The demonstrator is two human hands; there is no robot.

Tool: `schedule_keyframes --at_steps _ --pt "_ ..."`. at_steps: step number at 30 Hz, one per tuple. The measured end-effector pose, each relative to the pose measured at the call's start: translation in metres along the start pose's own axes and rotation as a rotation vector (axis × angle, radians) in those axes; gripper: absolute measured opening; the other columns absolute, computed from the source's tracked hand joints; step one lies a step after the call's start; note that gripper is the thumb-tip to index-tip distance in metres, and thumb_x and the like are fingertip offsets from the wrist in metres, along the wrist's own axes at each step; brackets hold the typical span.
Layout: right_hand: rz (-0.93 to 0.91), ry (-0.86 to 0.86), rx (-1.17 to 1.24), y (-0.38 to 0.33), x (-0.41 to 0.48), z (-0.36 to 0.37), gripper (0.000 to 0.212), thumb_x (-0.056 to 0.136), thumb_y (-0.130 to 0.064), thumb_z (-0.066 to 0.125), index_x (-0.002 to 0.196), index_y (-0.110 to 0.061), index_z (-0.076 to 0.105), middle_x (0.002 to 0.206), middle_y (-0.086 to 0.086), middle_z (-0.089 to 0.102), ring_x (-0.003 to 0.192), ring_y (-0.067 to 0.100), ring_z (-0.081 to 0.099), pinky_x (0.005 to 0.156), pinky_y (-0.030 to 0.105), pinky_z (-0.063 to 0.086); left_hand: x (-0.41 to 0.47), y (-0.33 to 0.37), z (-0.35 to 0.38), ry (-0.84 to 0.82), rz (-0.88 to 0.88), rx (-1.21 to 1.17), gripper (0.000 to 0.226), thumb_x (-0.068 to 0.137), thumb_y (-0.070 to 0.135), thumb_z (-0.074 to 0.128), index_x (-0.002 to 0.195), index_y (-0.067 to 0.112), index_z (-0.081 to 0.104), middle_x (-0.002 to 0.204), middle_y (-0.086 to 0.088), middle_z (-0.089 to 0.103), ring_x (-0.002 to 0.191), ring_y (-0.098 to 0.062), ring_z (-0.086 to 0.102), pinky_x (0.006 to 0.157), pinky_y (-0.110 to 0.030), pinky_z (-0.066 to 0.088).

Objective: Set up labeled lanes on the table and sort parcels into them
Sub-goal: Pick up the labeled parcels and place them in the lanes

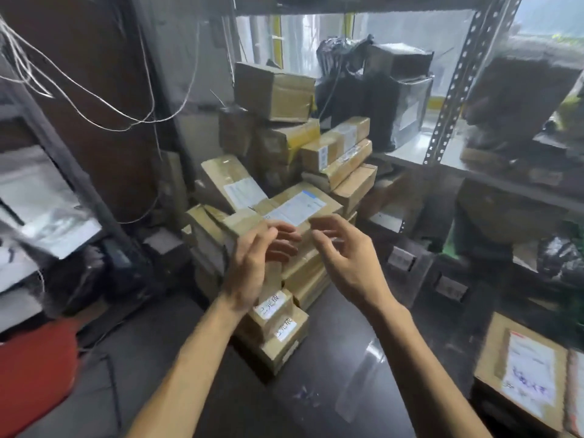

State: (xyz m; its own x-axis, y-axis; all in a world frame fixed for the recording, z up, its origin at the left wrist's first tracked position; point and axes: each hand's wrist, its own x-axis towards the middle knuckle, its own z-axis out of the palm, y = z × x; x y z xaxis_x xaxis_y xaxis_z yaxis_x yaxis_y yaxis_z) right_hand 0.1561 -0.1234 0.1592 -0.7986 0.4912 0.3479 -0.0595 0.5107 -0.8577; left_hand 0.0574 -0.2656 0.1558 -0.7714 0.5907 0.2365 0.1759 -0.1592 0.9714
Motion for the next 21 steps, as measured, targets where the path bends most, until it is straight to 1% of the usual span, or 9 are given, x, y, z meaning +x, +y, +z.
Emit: schedule_keyframes --at_steps 2,5,8,10,13,15,17,19,21 --pt "0.011 -0.075 -0.093 -0.003 0.013 0.029 0.036 0.096 -0.036 0.066 0.13 -0.027 0.062 0.126 -0.007 0.067 0.111 0.007 0.063 0.098 0.032 0.053 0.009 0.003 -0.029 0.035 0.03 0.0 0.037 0.096 0.03 0.039 0.105 0.009 0.068 0.098 -0.014 0.073 0.084 -0.025 0.07 0.074 -0.032 0.056" --pt "-0.007 -0.154 -0.315 -0.001 0.035 0.066 0.069 0.088 -0.051 0.07 0.148 -0.027 0.045 0.147 0.001 0.051 0.134 0.02 0.046 0.111 0.032 0.037 0.026 -0.006 -0.067 0.061 0.01 0.017 0.034 0.095 0.03 0.04 0.102 0.015 0.07 0.092 -0.01 0.073 0.078 -0.023 0.07 0.071 -0.03 0.053" --pt "0.059 -0.254 -0.459 0.006 0.056 0.095 0.085 0.083 -0.055 0.075 0.154 -0.034 0.033 0.152 0.006 0.04 0.136 0.029 0.04 0.113 0.04 0.036 0.044 -0.024 -0.092 0.088 -0.044 0.038 0.035 0.094 0.03 0.041 0.103 0.011 0.069 0.09 -0.009 0.073 0.077 -0.022 0.069 0.071 -0.029 0.053" --pt "0.082 -0.298 -0.462 0.014 0.061 0.115 0.082 0.08 -0.047 0.077 0.151 -0.036 0.036 0.139 0.004 0.044 0.124 0.028 0.048 0.101 0.041 0.045 0.057 -0.034 -0.1 0.103 -0.047 0.041 0.034 0.094 0.026 0.042 0.103 0.006 0.069 0.09 -0.011 0.072 0.079 -0.018 0.069 0.071 -0.023 0.053" --pt "0.071 -0.208 -0.399 0.022 0.062 0.129 0.066 0.075 -0.038 0.075 0.136 -0.038 0.049 0.114 -0.004 0.044 0.101 0.02 0.054 0.081 0.041 0.053 0.079 -0.042 -0.108 0.118 -0.016 0.092 0.033 0.093 0.021 0.044 0.102 0.003 0.07 0.09 -0.009 0.073 0.086 -0.012 0.068 0.076 -0.019 0.052" --pt "0.064 -0.165 -0.359 0.021 0.075 0.126 0.063 0.07 -0.045 0.07 0.131 -0.041 0.055 0.107 -0.008 0.047 0.097 0.015 0.056 0.08 0.041 0.054 0.095 -0.044 -0.114 0.161 0.014 0.124 0.032 0.092 0.021 0.045 0.104 0.003 0.069 0.095 -0.007 0.074 0.092 -0.012 0.068 0.081 -0.022 0.051" --pt "0.078 -0.131 -0.276 0.014 0.095 0.116 0.062 0.066 -0.052 0.068 0.126 -0.043 0.059 0.107 -0.013 0.055 0.101 0.011 0.06 0.084 0.041 0.055 0.114 -0.038 -0.119 0.154 0.017 0.122 0.033 0.091 0.022 0.048 0.11 0.004 0.067 0.106 -0.006 0.071 0.1 -0.011 0.066 0.086 -0.022 0.05" --pt "0.089 -0.104 -0.121 0.004 0.119 0.097 0.057 0.064 -0.051 0.07 0.119 -0.043 0.059 0.11 -0.018 0.062 0.104 0.006 0.063 0.085 0.039 0.056 0.134 -0.03 -0.124 0.078 -0.001 0.137 0.035 0.092 0.031 0.051 0.118 0.014 0.065 0.119 -0.003 0.068 0.114 -0.011 0.063 0.098 -0.026 0.048" --pt "0.116 -0.098 0.02 -0.007 0.144 0.077 0.054 0.066 -0.048 0.075 0.116 -0.041 0.056 0.109 -0.016 0.065 0.099 -0.001 0.065 0.079 0.028 0.056 0.152 -0.022 -0.126 -0.096 -0.093 0.075 0.038 0.092 0.043 0.055 0.123 0.022 0.063 0.125 -0.004 0.068 0.122 -0.019 0.062 0.106 -0.04 0.045"
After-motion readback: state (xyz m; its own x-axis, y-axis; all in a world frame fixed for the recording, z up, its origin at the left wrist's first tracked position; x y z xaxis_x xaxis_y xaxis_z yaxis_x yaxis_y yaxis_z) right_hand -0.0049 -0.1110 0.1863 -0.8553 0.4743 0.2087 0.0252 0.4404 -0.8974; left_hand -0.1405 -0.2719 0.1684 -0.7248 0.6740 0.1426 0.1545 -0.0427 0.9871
